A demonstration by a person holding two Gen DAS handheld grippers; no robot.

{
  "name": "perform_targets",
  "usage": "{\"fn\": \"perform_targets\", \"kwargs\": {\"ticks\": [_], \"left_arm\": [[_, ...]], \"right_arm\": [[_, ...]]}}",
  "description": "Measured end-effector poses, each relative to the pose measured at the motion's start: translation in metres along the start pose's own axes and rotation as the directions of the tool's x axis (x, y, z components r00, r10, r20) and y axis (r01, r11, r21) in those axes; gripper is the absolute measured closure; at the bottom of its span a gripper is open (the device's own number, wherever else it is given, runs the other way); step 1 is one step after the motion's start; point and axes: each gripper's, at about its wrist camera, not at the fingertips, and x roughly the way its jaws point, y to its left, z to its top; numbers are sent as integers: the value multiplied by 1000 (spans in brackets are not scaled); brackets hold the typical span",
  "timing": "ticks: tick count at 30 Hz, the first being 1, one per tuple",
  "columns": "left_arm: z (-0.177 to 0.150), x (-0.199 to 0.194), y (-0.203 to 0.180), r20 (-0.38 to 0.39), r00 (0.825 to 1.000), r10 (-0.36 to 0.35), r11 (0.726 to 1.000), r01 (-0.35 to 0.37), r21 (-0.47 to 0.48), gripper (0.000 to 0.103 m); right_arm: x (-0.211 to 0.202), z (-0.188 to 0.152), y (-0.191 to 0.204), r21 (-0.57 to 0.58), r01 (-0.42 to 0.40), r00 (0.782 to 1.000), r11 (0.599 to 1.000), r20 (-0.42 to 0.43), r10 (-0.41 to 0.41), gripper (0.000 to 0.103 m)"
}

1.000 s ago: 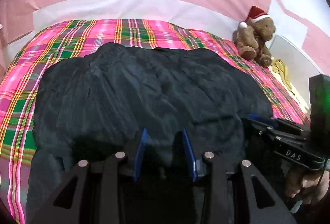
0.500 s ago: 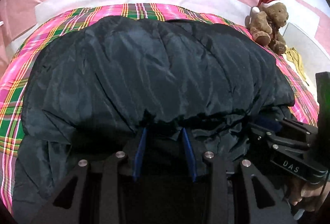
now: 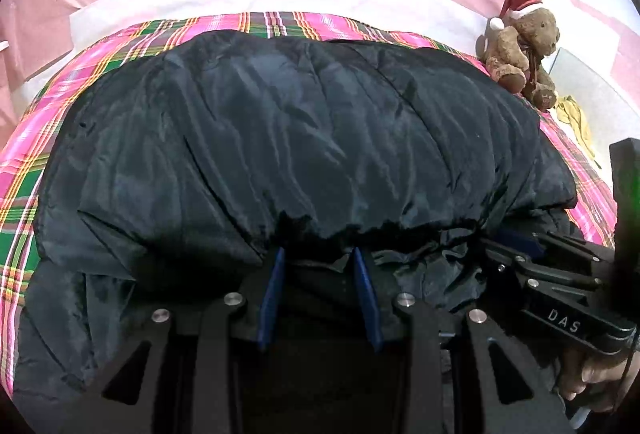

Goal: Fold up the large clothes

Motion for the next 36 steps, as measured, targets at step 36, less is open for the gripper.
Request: {"fn": "perform_targets", "kwargs": {"ticks": [36], "left_arm": [[-135, -198, 14, 78, 994, 72, 993, -64, -102, 50]], "right_arm": [[-192, -148, -7, 105, 100, 989, 989, 97, -110, 61]]}}
